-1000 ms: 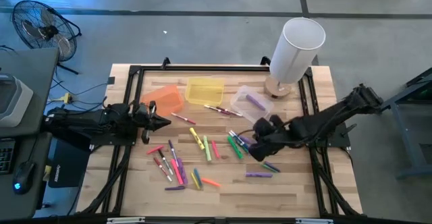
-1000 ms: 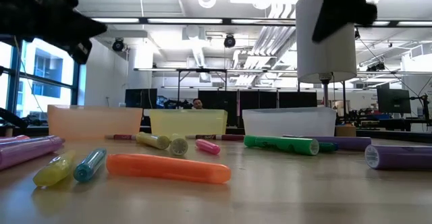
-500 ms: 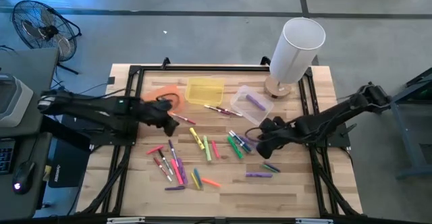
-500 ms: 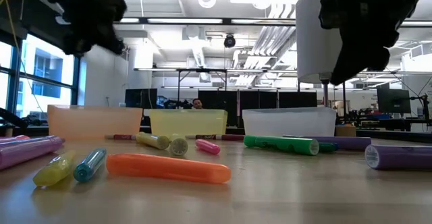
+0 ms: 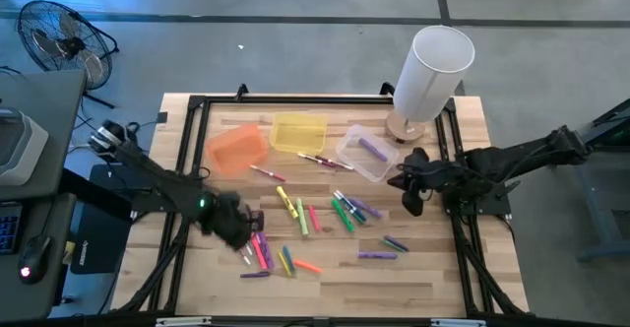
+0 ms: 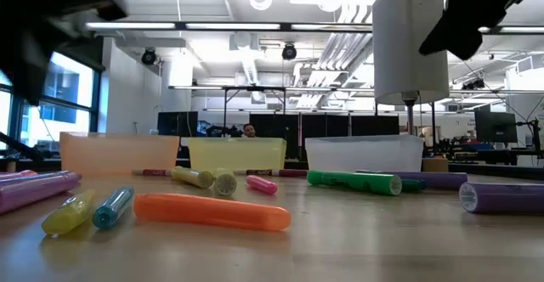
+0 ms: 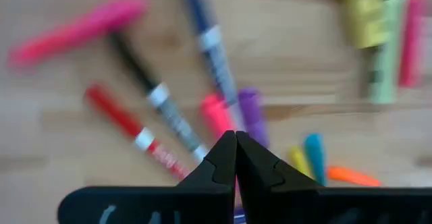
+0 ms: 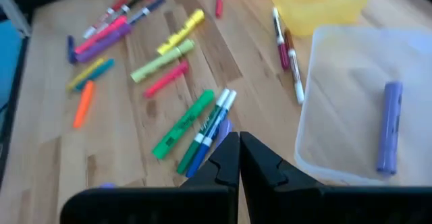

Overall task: Pick & Place Markers
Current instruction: Put the red marker pen into the orange bin

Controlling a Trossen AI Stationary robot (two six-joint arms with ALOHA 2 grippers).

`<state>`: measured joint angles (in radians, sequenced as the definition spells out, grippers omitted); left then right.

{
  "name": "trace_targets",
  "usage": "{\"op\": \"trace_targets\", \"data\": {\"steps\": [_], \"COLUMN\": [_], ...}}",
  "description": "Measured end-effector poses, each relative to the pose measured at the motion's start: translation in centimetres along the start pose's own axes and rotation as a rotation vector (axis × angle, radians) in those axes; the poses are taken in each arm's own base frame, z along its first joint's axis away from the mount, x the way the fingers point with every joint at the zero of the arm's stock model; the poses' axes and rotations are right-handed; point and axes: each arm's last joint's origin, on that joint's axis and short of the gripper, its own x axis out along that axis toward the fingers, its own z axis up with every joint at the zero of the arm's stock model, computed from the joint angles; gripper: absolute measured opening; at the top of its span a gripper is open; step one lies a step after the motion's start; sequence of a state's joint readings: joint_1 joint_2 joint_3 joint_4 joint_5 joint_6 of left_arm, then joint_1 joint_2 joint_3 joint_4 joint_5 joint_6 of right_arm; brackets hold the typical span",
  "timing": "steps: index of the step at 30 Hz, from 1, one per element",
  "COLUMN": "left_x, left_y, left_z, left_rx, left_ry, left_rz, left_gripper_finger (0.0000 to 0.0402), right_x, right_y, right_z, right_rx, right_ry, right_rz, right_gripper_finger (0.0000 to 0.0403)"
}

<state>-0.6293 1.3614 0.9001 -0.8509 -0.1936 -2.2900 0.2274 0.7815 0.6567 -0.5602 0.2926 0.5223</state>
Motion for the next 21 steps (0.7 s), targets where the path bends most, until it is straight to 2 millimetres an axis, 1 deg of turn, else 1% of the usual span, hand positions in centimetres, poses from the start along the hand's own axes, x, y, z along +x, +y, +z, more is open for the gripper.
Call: {"op": "trace_targets", "data": {"steps": [4,9,12,14,17,19,21], "left_x": [1.5,3.5,4.2,4.6,4.6,4.6,4.5], "left_y": [0.8,1.0,1.1,1.2,1.1,1.1,1.1], "left_z": [-2.0,-2.8,-3.2,-3.4,-3.4,-3.4,-3.4], "left_rx": [-0.031,-0.034,-0.040,-0.040,-0.026,0.032,0.124], "left_ry": [0.057,0.091,0.128,0.136,0.139,0.150,0.170], "left_rz": [0.086,0.202,0.270,0.292,0.273,0.276,0.269], "left_gripper_finger": [0.0000,0.0000,0.0006,0.0017,0.0040,0.0058,0.0076], "right_x": [-0.6,-0.6,-0.6,-0.6,-0.6,-0.6,-0.6], "right_y": [-0.4,-0.7,-0.7,-0.7,-0.7,-0.7,-0.7], "right_z": [0.2,0.2,0.0,-0.1,-0.2,-0.2,-0.2], "right_rx": [-0.031,-0.034,-0.040,-0.042,-0.043,-0.043,-0.043], "right_ry": [-0.024,-0.015,0.011,0.025,0.034,0.034,0.034], "right_rz": [0.011,-0.005,0.002,0.014,0.023,0.023,0.023], "right_gripper_finger": [0.0000,0.0000,0.0000,0.0000,0.0000,0.0000,0.0000]}}
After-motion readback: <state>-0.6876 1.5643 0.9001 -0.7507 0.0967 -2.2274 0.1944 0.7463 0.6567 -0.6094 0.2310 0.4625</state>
